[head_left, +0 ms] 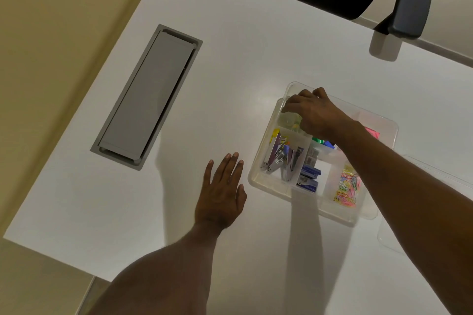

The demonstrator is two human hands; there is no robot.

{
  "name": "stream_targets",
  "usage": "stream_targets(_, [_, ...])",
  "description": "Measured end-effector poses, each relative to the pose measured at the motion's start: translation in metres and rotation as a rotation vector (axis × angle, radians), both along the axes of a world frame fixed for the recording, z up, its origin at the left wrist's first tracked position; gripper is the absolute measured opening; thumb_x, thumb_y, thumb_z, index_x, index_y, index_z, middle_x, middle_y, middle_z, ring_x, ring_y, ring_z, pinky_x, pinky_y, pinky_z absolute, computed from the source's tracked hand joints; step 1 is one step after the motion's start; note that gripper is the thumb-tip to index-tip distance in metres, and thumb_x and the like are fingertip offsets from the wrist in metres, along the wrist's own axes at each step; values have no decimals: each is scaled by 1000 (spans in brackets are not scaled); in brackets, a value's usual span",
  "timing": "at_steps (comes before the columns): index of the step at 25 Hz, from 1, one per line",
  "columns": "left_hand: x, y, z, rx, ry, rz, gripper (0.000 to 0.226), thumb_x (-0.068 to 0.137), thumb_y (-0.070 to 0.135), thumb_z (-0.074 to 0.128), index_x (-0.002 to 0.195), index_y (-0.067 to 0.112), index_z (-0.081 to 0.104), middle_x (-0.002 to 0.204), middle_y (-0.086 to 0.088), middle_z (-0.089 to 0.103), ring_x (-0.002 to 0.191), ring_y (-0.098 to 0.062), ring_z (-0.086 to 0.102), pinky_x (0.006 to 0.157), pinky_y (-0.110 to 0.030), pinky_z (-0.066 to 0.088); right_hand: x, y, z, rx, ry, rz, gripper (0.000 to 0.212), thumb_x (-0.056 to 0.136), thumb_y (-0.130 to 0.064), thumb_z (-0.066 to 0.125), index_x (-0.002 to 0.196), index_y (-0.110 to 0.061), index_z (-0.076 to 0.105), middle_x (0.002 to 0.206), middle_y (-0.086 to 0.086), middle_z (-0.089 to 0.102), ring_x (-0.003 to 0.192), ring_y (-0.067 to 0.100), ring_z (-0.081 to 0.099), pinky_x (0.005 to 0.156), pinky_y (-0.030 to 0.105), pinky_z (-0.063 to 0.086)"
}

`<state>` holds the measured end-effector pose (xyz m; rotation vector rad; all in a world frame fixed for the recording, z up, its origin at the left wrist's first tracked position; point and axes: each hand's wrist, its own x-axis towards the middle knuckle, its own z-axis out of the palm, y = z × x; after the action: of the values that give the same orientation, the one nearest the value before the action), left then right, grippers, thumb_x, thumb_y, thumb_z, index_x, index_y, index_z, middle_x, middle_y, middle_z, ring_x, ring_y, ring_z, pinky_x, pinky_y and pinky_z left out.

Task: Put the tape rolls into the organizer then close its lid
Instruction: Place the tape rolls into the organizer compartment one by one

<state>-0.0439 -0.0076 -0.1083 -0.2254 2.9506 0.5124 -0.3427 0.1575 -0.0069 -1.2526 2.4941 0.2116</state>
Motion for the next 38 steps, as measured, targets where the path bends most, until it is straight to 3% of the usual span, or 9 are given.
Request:
stream_targets(3, [0, -1, -1, -8, 3, 0, 63, 109, 46, 29, 166, 22, 28, 177, -2, 20, 165, -22, 17, 132, -58, 20, 2, 6, 0, 23, -5, 106, 64, 78, -10, 72, 136, -30, 55, 141, -7, 58, 125, 22, 48, 99, 44, 30])
stream_targets(7, [0, 0, 0, 1, 8, 2, 63, 108, 46, 27, 166, 22, 28, 177, -2, 20, 165, -21, 17, 132, -57, 19, 6, 11, -8, -20, 62, 150, 58, 80, -15, 75, 134, -27, 57, 129, -2, 65, 118, 24, 54, 97, 44, 33])
stream_targets(13, [1, 0, 0, 3, 6, 7, 63, 108, 44, 32, 167, 22, 27, 177, -1, 19, 165, -20, 16, 133, -57, 18, 4, 10, -6, -15, 68, 160, 34, 85, -22, 75, 119, -27, 69, 121, 0, 66, 114, 23, 54, 94, 42, 33])
stream_targets(20, [1, 0, -2, 1, -3, 6, 64, 108, 45, 33, 167, 22, 26, 178, 0, 17, 165, -19, 14, 134, -56, 15, 4, 9, -1, 8, -17, 197, 23, 93, -22, 64, 114, -29, 70, 124, -6, 66, 120, 20, 49, 96, 41, 29])
stream_targets(27, [0, 0, -2, 4, -2, 10, 64, 108, 46, 31, 167, 22, 25, 177, -1, 19, 165, -21, 17, 133, -57, 18, 10, 12, 2, 39, -36, 183, 39, 87, -9, 68, 121, -28, 67, 131, -5, 65, 124, 19, 51, 99, 41, 29])
stream_targets(31, [0, 0, -3, 7, 0, 10, 64, 108, 46, 30, 167, 23, 25, 177, -1, 19, 165, -21, 17, 133, -57, 18, 12, 19, 2, -84, 38, 72, 45, 84, -4, 69, 126, -19, 64, 134, 4, 64, 125, 24, 55, 104, 44, 31])
stream_targets(35, [0, 0, -2, 9, 14, 6, 63, 108, 45, 29, 167, 22, 27, 177, -2, 20, 165, -21, 17, 133, -57, 18, 12, 25, -2, -130, 78, 26, 38, 94, -21, 57, 132, -15, 59, 138, 8, 60, 129, 26, 54, 109, 48, 30])
stream_targets(38, [0, 0, -2, 14, 25, 10, 63, 108, 45, 33, 166, 22, 28, 177, -2, 21, 165, -21, 19, 133, -58, 19, 13, 30, -9, -84, 47, 24, 31, 98, -30, 51, 124, -17, 62, 137, 7, 60, 131, 24, 52, 110, 48, 29])
